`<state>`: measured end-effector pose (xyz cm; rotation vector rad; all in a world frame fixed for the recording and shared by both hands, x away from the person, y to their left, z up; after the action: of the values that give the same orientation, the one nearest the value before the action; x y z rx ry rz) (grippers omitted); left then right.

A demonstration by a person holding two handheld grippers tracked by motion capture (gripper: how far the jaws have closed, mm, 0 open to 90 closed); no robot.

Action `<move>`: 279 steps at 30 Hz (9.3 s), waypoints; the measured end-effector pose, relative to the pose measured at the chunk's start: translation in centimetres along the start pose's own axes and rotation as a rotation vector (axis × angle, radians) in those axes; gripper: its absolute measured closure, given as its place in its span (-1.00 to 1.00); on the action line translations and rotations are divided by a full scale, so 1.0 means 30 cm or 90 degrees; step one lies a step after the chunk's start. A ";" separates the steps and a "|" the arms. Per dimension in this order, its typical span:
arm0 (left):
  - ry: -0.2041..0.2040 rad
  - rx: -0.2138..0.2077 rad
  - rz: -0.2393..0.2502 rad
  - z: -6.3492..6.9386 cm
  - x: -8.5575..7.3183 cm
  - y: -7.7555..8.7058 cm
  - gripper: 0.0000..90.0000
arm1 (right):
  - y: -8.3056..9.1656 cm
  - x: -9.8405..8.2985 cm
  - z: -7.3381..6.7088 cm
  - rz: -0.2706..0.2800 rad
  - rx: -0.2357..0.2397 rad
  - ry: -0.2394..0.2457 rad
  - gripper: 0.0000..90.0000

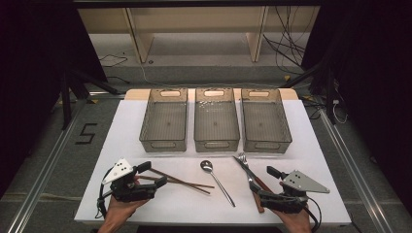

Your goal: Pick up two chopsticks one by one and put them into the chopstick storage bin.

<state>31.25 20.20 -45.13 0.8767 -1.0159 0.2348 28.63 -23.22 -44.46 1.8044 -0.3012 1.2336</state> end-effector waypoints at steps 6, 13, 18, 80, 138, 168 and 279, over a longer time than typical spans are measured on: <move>-0.005 0.004 -0.010 -0.003 0.004 -0.003 -0.66 | -0.001 0.000 0.001 -0.003 0.001 -0.001 -0.53; -0.016 0.011 -0.039 -0.007 0.025 -0.011 -0.66 | -0.003 -0.001 0.006 -0.002 0.003 -0.003 -0.53; -0.046 0.016 -0.069 -0.002 0.049 -0.018 -0.66 | -0.005 0.000 0.007 -0.005 0.008 -0.007 -0.53; -0.431 -0.012 -0.591 -0.105 0.230 -0.292 0.04 | -0.022 0.001 0.007 -0.042 0.031 -0.010 -0.50; -0.576 -0.056 -0.688 -0.117 0.189 -0.323 0.88 | -0.028 -0.001 0.017 -0.052 0.037 -0.025 -0.48; -0.415 -0.021 -0.529 -0.123 0.292 -0.109 0.88 | -0.029 0.000 0.017 -0.050 0.037 -0.030 -0.48; -0.219 0.046 -0.452 -0.087 0.468 -0.178 -0.53 | -0.026 -0.002 0.014 -0.047 0.046 -0.032 -0.49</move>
<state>43.38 15.66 -37.06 1.3159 -0.9487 -0.4979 29.36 -23.14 -44.97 1.8928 -0.2180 1.1621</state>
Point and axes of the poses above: each handheld gripper's, and its own axes: y roughly backward along the jaws, x roughly out of its top, z roughly to its right, the point moved 1 cm from there along -y, roughly forward along the jaws, and after that the axes turned 12 degrees about -z, right-handed, at the moved point
